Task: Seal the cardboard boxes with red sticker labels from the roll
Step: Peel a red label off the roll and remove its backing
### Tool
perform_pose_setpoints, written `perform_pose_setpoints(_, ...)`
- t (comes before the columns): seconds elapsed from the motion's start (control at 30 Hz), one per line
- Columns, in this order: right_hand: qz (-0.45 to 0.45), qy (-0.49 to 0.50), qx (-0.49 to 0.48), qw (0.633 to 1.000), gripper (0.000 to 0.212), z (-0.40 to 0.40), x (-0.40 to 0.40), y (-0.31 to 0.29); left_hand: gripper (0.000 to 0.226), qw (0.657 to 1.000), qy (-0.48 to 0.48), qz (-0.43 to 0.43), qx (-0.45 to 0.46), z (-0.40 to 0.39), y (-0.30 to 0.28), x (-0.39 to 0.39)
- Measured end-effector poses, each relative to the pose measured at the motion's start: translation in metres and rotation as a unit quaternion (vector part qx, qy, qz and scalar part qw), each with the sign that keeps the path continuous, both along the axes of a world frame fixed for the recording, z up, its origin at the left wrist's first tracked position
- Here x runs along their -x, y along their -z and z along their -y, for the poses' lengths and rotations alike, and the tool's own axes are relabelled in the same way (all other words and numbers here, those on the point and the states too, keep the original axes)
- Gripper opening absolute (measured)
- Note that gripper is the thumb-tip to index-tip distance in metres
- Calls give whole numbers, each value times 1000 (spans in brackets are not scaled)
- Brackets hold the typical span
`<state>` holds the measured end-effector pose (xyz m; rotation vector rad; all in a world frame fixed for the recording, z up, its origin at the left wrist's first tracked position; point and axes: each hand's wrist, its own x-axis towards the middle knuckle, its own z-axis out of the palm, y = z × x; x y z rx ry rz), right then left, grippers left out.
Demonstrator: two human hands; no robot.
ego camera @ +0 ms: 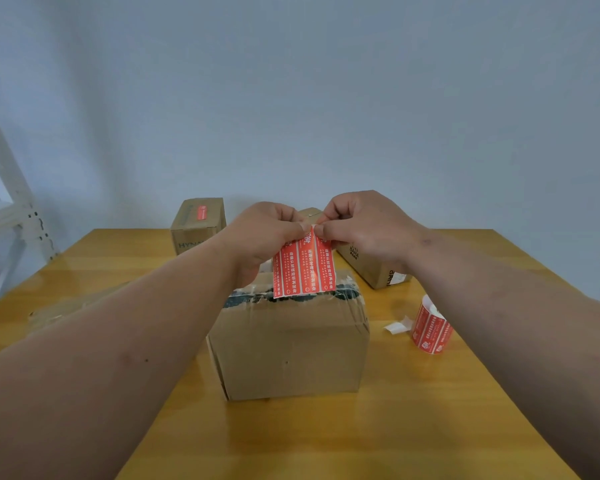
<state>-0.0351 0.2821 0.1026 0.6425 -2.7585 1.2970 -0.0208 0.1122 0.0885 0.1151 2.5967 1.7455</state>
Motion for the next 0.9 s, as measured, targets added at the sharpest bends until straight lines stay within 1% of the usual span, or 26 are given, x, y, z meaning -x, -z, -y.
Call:
perform_pose_setpoints(0.1,1,1,0,1000,20,0,0,0,24,1000,-2,7,-8,0,1,1)
perform_pose_setpoints(0.23,-1,-5,-33,999,22,0,3,1,22,1000,-4,11,5,0,1,1)
perform_pose_setpoints(0.37,30,-14,-14,999,16,-3,5,1,23,999,-7,4,35,2,1,2)
perform_pose_setpoints(0.5,41,-20,0,999,24,-4,7,0,24,999,-3,1,50,1,-1,2)
perform_pose_setpoints(0.57,32,-17,-19,999,23,-3,8,-1,24,998,-2,-4,61,-1,-1,2)
perform_pose_setpoints(0.7,12,-18,-61,998,27,-1,11,-3,24,997,-1,-3,77,-2,-2,2)
perform_pose_setpoints(0.77,1,-20,-69,997,26,-1,11,-3,23,998,0,0,69,-1,-2,3)
perform_pose_setpoints(0.9,-15,-19,-63,998,24,-1,10,-3,22,1000,5,13,24,0,0,5)
